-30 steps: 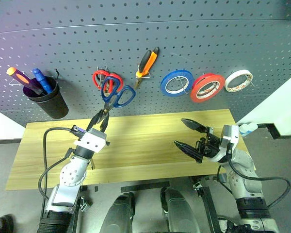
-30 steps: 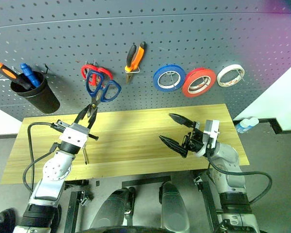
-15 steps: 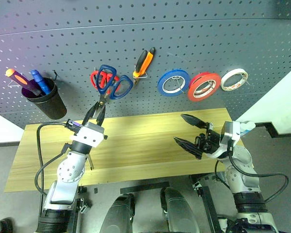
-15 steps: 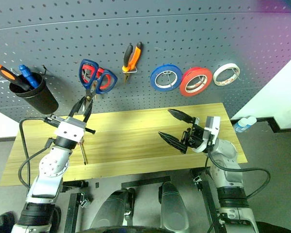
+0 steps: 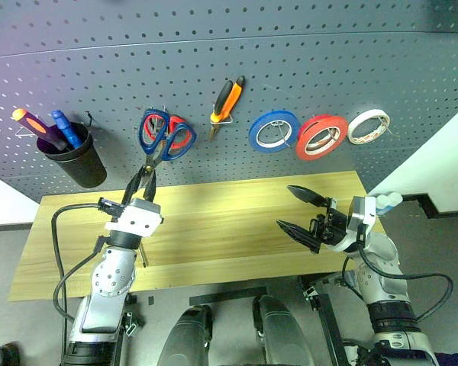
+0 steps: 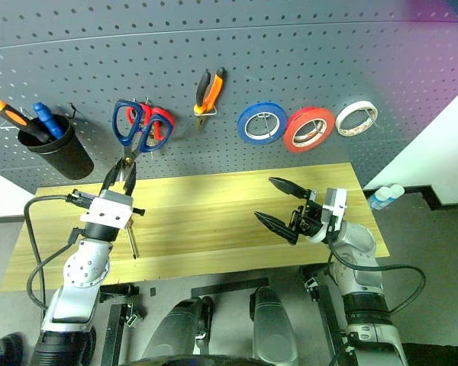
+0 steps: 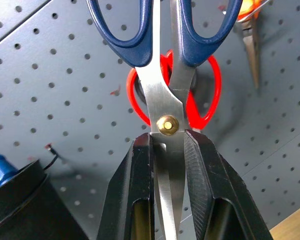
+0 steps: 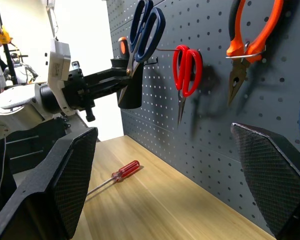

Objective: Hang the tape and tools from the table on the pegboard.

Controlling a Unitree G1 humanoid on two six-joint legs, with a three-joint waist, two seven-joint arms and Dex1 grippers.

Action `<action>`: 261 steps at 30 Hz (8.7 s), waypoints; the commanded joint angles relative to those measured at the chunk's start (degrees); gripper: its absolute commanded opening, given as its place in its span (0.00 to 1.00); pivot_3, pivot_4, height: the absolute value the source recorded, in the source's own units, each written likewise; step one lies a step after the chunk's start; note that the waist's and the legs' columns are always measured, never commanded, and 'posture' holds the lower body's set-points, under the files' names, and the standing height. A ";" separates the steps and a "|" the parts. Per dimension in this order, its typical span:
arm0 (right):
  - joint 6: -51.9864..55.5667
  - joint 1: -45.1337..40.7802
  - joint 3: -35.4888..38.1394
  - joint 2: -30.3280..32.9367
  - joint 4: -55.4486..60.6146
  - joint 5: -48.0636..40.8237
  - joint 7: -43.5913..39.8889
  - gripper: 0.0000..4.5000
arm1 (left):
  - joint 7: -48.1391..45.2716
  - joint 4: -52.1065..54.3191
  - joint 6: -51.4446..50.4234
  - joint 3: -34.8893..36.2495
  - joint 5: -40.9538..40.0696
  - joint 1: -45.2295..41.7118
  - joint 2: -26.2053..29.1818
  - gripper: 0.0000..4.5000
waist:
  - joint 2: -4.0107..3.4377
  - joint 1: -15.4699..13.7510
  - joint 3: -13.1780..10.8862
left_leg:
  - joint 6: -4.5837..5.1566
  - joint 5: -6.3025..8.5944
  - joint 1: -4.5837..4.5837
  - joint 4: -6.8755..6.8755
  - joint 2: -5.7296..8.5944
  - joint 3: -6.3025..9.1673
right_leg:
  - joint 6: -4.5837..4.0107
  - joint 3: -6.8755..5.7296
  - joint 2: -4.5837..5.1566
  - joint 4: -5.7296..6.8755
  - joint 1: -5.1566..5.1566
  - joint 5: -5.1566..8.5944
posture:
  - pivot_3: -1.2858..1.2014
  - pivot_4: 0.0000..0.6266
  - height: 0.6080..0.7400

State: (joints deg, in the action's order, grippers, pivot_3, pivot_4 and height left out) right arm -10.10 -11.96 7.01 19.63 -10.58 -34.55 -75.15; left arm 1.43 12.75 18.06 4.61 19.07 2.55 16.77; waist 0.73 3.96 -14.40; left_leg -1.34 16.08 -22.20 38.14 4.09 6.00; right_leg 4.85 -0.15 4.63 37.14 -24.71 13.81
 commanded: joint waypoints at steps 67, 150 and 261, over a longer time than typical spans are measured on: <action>6.36 0.08 -1.50 0.91 9.81 0.62 8.55 1.00 | -7.41 -20.04 7.09 0.27 -11.90 -10.67 1.39 0.11 | 0.02 0.03 0.04 | 0.00 0.00 0.03 0.04 -0.01 0.00 | -0.01 0.00 0.00 0.05 0.02 -0.01 | 0.44 0.33 1.00; 18.37 10.41 -2.70 5.45 24.89 -4.25 7.64 1.00 | -6.04 -19.33 -47.63 13.38 -34.95 -11.48 -1.63 1.00 | 0.40 -1.44 -5.08 | 0.11 0.09 -0.33 -0.31 -0.04 0.15 | 0.02 -0.02 0.09 -0.58 -0.19 0.03 | 0.47 0.60 1.00; 13.10 -2.61 -1.65 -2.93 11.81 -9.22 3.47 1.00 | -14.36 -4.45 -2.47 19.57 -25.96 -19.48 14.80 0.18 | 0.31 -1.55 1.00 | -0.26 -0.15 -0.10 -0.57 -0.05 0.08 | -0.03 -0.06 -0.08 -0.65 -0.08 -0.08 | 0.48 0.24 1.00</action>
State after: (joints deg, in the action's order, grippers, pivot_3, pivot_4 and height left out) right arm 2.64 -14.24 4.13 17.19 -1.93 -41.96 -72.32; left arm -13.71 7.88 15.34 21.96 -6.39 -15.57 30.38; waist 1.04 2.41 -13.41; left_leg -1.60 15.93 -22.30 37.63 4.05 6.08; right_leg 4.82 -0.21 4.56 36.53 -24.80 13.73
